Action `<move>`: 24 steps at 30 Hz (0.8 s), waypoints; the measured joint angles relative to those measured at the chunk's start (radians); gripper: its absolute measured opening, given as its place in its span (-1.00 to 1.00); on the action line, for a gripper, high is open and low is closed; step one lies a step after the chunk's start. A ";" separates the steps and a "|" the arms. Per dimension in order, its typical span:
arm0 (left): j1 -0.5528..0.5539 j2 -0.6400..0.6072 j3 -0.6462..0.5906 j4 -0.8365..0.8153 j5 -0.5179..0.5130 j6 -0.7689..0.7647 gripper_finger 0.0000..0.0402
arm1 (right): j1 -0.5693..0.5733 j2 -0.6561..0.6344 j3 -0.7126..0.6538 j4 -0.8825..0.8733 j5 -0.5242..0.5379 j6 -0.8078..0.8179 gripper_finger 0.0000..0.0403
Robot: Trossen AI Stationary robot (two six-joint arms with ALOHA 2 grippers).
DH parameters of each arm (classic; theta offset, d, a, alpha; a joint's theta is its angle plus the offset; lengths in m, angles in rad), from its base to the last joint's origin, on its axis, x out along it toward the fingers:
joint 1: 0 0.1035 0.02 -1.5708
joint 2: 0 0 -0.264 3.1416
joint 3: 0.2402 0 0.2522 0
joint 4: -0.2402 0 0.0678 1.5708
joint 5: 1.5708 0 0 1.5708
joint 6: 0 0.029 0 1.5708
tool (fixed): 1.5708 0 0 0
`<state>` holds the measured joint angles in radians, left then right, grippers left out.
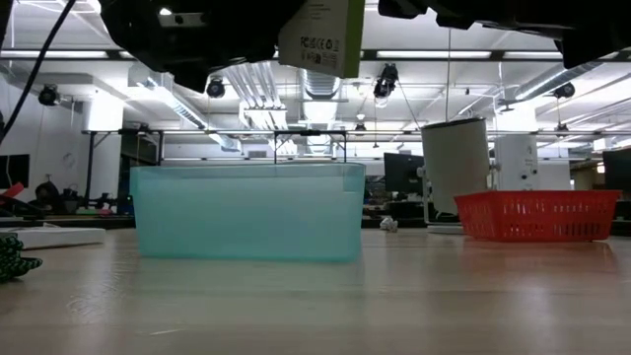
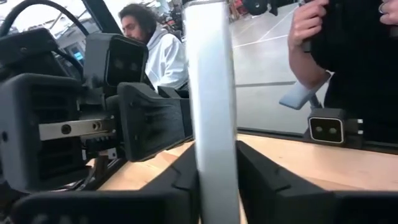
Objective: Pick and place items into bin
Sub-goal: Put the bottom right card reader box into the black basket
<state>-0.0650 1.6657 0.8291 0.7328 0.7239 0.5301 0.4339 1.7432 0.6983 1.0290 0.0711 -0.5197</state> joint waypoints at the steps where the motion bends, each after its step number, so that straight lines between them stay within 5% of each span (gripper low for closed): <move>1: 0.000 0.000 -0.001 -0.001 0.002 0.000 -0.79 | 0.000 0.000 0.000 0.000 0.000 -0.001 -0.96; 10: 0.000 -0.002 -0.001 -0.039 0.010 0.000 -0.87 | 0.000 0.000 0.000 -0.014 0.008 0.042 -0.74; 24: 0.000 -0.145 -0.002 -0.356 0.017 -0.132 -0.87 | 0.000 0.000 0.000 -0.096 0.064 0.072 -0.25</move>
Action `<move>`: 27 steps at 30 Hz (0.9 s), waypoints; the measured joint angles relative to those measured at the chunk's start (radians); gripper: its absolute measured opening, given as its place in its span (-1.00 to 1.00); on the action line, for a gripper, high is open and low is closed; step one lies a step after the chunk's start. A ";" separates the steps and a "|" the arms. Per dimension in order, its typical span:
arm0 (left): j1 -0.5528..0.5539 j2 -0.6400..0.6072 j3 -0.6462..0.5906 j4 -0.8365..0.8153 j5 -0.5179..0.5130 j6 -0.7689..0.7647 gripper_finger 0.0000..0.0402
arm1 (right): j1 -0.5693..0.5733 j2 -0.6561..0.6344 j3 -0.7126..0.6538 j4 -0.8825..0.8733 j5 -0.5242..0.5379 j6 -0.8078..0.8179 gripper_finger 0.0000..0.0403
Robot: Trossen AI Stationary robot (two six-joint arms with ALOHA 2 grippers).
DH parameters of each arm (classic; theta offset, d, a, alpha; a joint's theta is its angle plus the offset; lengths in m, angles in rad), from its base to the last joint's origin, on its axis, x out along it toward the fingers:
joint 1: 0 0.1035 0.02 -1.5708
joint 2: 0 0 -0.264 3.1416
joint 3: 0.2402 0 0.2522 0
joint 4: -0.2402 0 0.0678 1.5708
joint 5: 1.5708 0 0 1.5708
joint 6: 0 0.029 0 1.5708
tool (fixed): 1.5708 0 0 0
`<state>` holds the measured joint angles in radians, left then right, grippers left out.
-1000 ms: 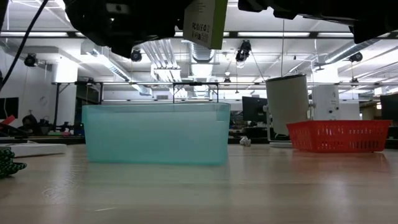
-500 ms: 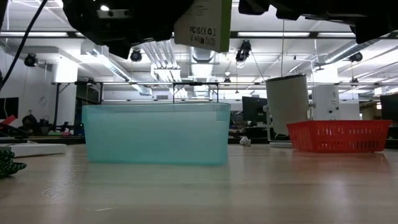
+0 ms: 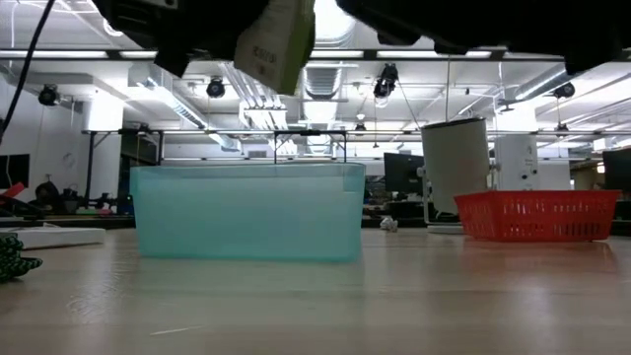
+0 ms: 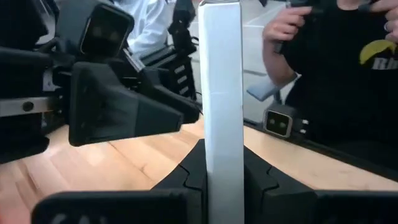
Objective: Pick and place items into bin
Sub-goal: Put the bottom right card reader box into the black basket
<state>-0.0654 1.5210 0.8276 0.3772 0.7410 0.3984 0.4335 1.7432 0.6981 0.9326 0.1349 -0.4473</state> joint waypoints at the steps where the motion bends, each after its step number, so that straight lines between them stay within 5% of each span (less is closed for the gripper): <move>1: 0.000 -0.014 0.000 -0.021 -0.008 0.000 -0.87 | 0.000 0.000 0.000 -0.009 0.000 0.000 -0.24; 10: 0.000 -0.166 0.008 -0.274 -0.271 -0.021 -0.87 | 0.000 0.000 0.000 -0.054 0.006 0.045 -0.21; 27: 0.005 -0.263 0.011 -0.414 -0.471 -0.156 -0.87 | 0.000 -0.002 0.000 -0.200 0.105 0.105 -0.25</move>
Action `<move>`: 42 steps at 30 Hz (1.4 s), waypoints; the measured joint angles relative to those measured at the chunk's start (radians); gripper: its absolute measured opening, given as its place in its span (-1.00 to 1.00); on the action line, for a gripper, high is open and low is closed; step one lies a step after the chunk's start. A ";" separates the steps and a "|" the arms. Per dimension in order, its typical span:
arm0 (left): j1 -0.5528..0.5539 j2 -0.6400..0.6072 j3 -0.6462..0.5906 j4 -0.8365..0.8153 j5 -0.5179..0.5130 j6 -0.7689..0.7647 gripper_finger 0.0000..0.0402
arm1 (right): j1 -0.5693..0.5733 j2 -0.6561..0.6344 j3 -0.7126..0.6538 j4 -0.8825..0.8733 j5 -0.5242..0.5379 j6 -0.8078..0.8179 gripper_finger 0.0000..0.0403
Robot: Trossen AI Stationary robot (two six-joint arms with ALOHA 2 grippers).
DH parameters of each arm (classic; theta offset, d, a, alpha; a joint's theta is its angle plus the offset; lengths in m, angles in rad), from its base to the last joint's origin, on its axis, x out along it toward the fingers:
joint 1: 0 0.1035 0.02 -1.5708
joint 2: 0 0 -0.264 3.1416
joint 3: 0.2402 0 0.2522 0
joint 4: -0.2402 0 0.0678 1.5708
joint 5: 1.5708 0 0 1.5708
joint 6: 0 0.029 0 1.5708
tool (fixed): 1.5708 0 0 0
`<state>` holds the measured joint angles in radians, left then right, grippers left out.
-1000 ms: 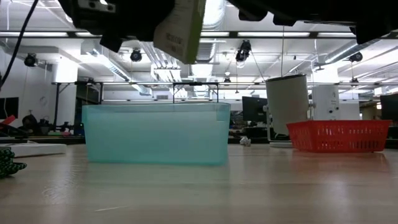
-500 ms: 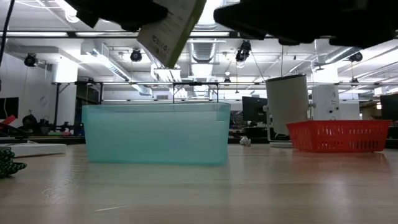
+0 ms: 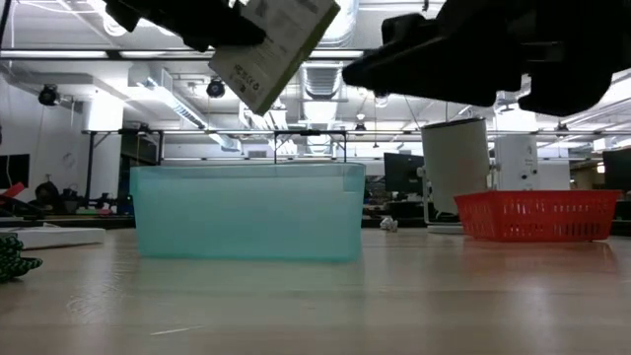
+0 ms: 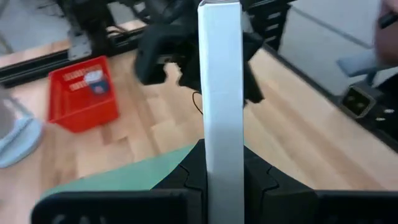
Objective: Pick and place items into bin
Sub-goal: Put the bottom right card reader box into the black basket
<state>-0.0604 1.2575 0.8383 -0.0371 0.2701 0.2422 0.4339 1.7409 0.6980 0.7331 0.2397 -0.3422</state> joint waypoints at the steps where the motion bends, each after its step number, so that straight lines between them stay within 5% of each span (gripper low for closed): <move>1: 0.003 0.000 0.003 -0.012 -0.017 0.000 -0.87 | 0.000 0.000 0.000 -0.005 0.000 0.006 -0.26; 8: 0.066 0.001 0.052 -0.188 -0.227 0.000 -0.87 | 0.000 0.000 0.000 -0.022 0.000 0.011 -0.31; 12: 0.136 0.005 0.067 -0.219 -0.247 -0.002 -0.87 | 0.000 -0.001 0.000 -0.024 0.000 0.010 -0.32; 20: 0.319 0.010 0.108 -0.238 -0.357 -0.279 -0.87 | 0.000 -0.001 0.000 -0.027 -0.001 0.010 -0.30; 30: 0.531 0.087 0.148 -0.253 -0.357 -0.516 -0.87 | 0.000 -0.001 0.000 -0.027 -0.001 -0.005 -0.34; 42: 0.686 0.293 0.298 -0.381 -0.357 -0.530 -0.87 | 0.000 -0.001 0.000 -0.035 -0.001 -0.009 -0.36</move>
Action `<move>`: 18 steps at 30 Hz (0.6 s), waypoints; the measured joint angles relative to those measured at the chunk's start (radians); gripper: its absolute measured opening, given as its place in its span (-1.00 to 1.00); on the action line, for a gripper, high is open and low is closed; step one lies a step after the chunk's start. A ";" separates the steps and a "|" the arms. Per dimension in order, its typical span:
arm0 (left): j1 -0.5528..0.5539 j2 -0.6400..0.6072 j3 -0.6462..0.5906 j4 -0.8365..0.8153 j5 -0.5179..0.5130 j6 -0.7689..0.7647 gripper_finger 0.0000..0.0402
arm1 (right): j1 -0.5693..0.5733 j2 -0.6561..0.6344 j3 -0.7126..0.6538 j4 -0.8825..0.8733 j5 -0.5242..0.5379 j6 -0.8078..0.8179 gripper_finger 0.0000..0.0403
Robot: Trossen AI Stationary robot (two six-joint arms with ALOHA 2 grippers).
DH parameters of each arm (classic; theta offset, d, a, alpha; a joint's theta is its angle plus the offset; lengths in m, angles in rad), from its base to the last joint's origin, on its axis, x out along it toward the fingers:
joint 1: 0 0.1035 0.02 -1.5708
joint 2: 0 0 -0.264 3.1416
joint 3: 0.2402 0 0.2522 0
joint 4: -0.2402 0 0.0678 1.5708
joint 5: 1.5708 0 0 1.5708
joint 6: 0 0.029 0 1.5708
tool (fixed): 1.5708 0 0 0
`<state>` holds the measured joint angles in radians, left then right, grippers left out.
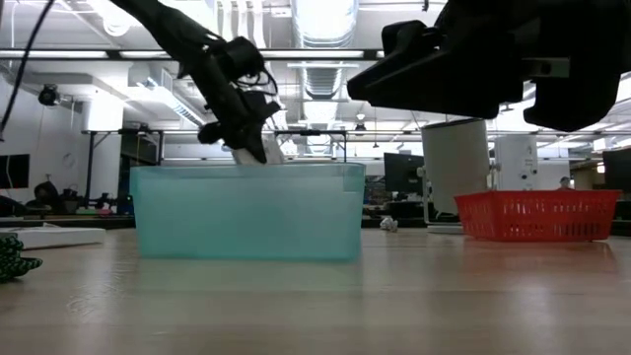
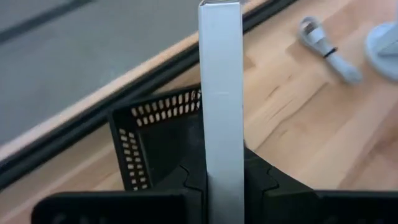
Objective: Pick and place items into bin
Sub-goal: Put the bottom right card reader box into the black basket
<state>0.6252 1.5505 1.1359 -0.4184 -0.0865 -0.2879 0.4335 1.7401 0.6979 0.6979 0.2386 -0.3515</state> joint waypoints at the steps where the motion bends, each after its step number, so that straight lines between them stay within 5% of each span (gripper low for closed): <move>1: 0.005 0.017 0.015 -0.018 -0.001 -0.013 -0.87 | 0.000 0.000 0.000 -0.001 0.000 0.000 -0.36; 18: 0.035 0.112 0.117 -0.192 -0.130 -0.047 -0.87 | 0.000 0.000 0.000 -0.014 0.000 0.000 -0.37</move>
<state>0.6602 1.6623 1.2529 -0.6102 -0.2163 -0.3347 0.4335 1.7401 0.6976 0.6838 0.2386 -0.3511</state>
